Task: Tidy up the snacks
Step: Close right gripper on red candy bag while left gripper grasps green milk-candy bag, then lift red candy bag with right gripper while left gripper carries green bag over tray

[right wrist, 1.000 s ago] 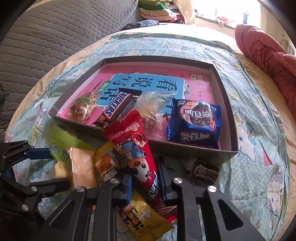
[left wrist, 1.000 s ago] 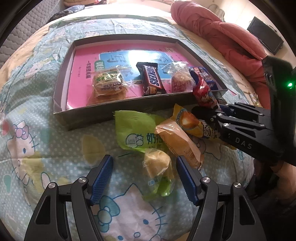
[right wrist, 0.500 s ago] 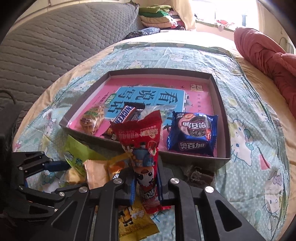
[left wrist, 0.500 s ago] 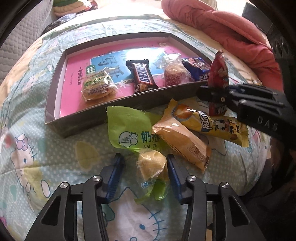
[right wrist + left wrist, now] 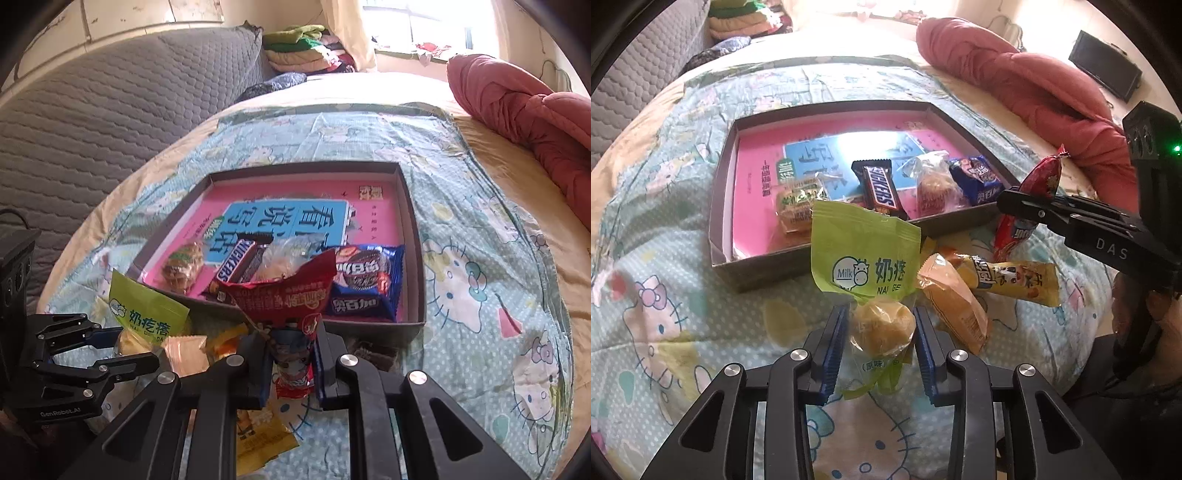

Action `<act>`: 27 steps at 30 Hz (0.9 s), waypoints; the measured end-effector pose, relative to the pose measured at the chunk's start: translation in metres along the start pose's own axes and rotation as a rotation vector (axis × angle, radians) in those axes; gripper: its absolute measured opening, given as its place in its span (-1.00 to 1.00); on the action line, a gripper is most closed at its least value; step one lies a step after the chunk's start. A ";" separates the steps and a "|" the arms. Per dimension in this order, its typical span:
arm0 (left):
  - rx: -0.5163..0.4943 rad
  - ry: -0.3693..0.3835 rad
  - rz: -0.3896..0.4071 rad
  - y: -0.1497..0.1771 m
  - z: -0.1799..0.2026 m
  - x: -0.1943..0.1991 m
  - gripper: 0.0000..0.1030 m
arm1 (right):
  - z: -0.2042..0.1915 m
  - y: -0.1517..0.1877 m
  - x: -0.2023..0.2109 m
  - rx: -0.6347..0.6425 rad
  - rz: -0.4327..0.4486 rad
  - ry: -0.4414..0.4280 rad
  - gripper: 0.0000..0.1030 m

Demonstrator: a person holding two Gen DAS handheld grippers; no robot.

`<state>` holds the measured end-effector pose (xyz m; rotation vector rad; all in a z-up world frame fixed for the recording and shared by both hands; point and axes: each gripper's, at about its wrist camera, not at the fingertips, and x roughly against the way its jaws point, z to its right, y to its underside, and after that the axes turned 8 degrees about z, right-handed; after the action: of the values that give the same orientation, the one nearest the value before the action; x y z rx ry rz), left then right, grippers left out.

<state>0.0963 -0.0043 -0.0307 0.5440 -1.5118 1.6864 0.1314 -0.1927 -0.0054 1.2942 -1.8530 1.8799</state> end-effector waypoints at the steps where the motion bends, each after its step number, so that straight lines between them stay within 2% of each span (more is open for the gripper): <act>1: 0.001 0.001 0.002 -0.001 -0.002 0.002 -0.29 | 0.001 -0.001 0.001 -0.002 0.004 0.000 -0.65; 11: 0.028 0.019 0.068 -0.002 -0.009 0.020 -0.29 | 0.003 -0.006 0.009 -0.022 0.030 -0.003 -0.65; 18: 0.050 0.010 0.154 -0.011 -0.014 0.035 -0.29 | 0.005 -0.011 0.015 -0.040 0.062 -0.009 -0.65; 27: 0.057 -0.007 0.182 -0.015 -0.018 0.040 -0.29 | 0.009 -0.015 0.020 -0.060 0.091 -0.017 -0.65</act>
<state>0.0876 0.0233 0.0050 0.4527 -1.5619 1.8728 0.1330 -0.2060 0.0177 1.2303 -1.9922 1.8475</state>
